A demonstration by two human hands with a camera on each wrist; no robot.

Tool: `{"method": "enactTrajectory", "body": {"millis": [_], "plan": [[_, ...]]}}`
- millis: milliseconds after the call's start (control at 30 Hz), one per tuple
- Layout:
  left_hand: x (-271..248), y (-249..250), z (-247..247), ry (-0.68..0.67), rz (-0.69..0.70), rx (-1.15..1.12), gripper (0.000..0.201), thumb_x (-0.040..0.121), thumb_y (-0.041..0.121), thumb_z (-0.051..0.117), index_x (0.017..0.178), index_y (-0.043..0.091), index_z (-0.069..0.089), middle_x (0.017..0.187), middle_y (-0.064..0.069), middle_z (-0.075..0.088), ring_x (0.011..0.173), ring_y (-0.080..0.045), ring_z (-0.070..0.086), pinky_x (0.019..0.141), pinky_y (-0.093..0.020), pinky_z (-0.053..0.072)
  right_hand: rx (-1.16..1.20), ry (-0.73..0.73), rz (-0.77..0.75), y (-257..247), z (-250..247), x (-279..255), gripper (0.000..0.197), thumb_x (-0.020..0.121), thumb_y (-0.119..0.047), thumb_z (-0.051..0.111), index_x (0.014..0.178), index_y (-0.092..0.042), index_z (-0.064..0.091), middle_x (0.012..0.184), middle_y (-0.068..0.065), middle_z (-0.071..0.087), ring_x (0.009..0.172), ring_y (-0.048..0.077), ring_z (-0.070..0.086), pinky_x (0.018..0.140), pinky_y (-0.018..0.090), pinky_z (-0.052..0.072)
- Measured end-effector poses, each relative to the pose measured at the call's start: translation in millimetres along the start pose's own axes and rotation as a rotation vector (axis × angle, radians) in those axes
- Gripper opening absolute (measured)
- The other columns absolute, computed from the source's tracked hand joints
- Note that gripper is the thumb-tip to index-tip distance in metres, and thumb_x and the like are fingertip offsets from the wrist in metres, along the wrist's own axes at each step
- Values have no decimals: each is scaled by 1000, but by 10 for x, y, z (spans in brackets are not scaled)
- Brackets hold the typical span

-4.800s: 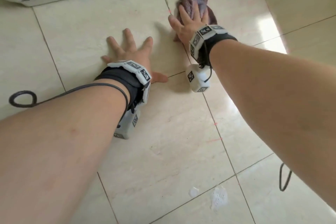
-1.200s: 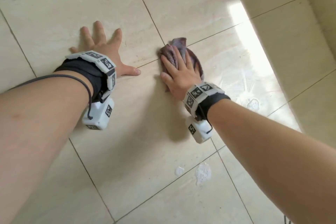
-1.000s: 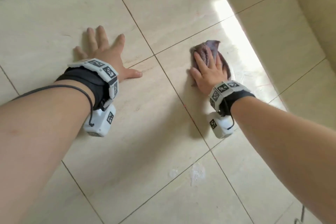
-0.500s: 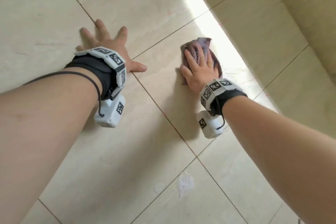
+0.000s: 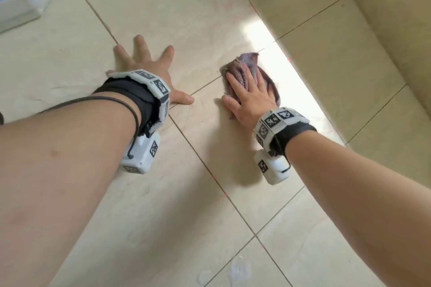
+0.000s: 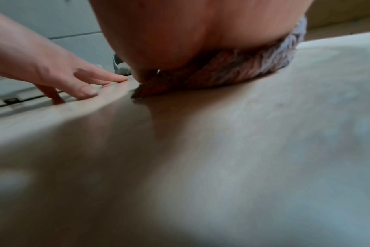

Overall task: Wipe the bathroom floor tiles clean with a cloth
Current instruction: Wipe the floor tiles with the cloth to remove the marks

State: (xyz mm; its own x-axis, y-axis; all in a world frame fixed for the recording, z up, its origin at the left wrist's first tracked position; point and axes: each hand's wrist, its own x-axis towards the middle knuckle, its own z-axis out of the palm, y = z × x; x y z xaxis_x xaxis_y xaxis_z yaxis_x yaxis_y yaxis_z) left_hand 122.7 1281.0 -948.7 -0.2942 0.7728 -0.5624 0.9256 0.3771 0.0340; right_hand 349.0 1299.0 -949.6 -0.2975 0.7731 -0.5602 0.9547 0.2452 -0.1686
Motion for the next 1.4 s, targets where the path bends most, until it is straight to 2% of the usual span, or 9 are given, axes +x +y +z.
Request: {"method": "enactTrajectory", "body": {"millis": [167,300,433,533,667,833,1033,1300,1400], "plan": [[-42,52,-29,0,-11,-33,124,51,87,68,148,49,2,159,-7,-14,141,-50,-2,105,-69,27,66,95,163,-138,-431,672,66,95,-68,28,152,-46,5,162,-9,-17,148,28,-18,117,53,-5],[-74,72,-56,-27,-12,-100,121,56,80,73,150,50,1,160,-5,-21,143,-49,-13,104,-74,20,24,95,112,-527,-566,950,71,93,-70,27,154,-42,2,162,-6,-18,147,32,-20,116,53,-8],[-64,65,-45,-19,-20,-102,120,58,80,72,150,50,1,160,-5,-20,143,-50,-13,103,-75,19,-27,35,-66,-682,-308,564,68,95,-67,25,153,-42,0,161,-7,-20,146,30,-22,115,55,-7],[-58,65,-40,0,-22,-67,121,55,85,67,150,49,2,161,-7,-16,142,-51,-8,104,-74,23,-44,-26,-129,-460,-23,88,66,95,-67,23,152,-44,-1,159,-12,-24,146,22,-26,115,56,-5],[-57,60,-29,7,-14,-41,121,55,85,68,149,49,2,160,-7,-16,142,-51,-8,105,-73,22,-74,-48,-86,-153,121,-102,63,95,-68,22,152,-47,1,159,-14,-22,146,17,-25,118,55,0],[-58,-32,-35,-13,36,-34,114,61,84,65,150,48,3,161,-6,-16,143,-50,-9,110,-69,20,-121,-16,-66,-188,141,-68,64,96,-67,20,152,-45,0,160,-12,-21,147,19,-21,117,55,0],[-132,-414,19,3,131,-29,99,75,74,62,153,42,10,163,-1,-12,148,-36,-7,112,-64,23,-90,17,15,-248,162,-69,66,94,-69,21,152,-46,0,161,-9,-18,148,20,-19,117,56,-3],[-192,-964,91,1,150,-41,98,78,73,60,154,42,6,163,-1,-14,149,-33,-10,117,-59,14,31,44,232,-775,207,-6,73,93,-71,24,153,-41,-4,161,-3,-21,146,31,-23,116,56,-7],[-204,-1071,105,13,158,-49,98,78,74,59,154,41,7,163,-2,-15,149,-33,-10,119,-57,12,-19,18,139,-1097,314,-131,74,92,-72,21,153,-41,-8,159,-6,-27,145,33,-24,113,63,-6]]}}
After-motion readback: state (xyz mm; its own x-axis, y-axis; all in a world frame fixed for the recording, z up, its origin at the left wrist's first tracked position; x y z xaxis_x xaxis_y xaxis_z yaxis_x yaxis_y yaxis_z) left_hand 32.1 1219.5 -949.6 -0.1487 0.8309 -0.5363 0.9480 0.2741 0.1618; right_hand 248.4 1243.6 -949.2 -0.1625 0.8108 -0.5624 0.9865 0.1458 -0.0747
